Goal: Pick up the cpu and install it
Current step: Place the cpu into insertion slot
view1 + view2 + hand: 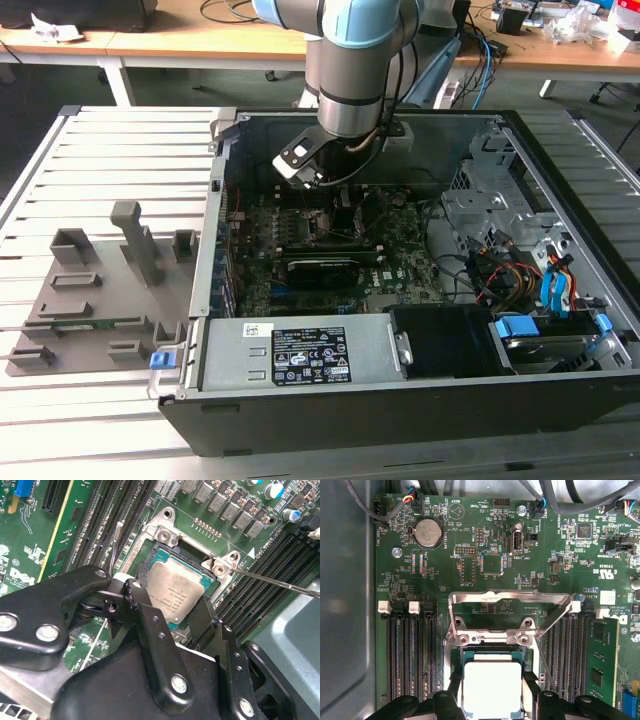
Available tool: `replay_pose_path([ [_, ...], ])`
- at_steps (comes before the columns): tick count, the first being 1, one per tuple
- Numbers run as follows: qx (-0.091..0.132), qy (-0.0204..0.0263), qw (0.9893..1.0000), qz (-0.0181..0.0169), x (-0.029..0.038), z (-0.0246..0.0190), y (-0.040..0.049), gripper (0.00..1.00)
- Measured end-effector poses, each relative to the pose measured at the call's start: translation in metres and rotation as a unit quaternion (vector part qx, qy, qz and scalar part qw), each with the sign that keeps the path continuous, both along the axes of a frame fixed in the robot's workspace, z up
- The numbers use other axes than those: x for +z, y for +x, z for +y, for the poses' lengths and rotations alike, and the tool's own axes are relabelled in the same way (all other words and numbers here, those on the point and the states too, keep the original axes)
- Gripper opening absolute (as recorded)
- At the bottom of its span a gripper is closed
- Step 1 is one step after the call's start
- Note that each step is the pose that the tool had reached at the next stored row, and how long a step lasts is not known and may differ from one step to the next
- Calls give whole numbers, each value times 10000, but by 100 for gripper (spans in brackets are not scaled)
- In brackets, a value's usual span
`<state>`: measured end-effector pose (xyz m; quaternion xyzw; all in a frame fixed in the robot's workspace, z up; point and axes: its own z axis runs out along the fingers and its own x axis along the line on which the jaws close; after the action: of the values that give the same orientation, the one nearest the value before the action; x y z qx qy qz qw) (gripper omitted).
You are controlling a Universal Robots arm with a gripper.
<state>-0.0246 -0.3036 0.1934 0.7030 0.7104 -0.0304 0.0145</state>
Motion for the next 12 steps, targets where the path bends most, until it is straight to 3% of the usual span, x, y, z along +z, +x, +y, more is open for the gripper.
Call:
replay_pose_path([
  [3, 2, -1, 10000, -3, 0, -1, 0, 56],
  [4, 1, 5, 10000, -3, -4, 1, 0, 62],
  [7, 3, 5, 10000, -3, 15, 2, 1, 62],
  [9, 3, 0, 10000, 0, 140, 0, 0, 62],
  [12, 3, 0, 10000, 0, 219, 0, 0, 60],
])
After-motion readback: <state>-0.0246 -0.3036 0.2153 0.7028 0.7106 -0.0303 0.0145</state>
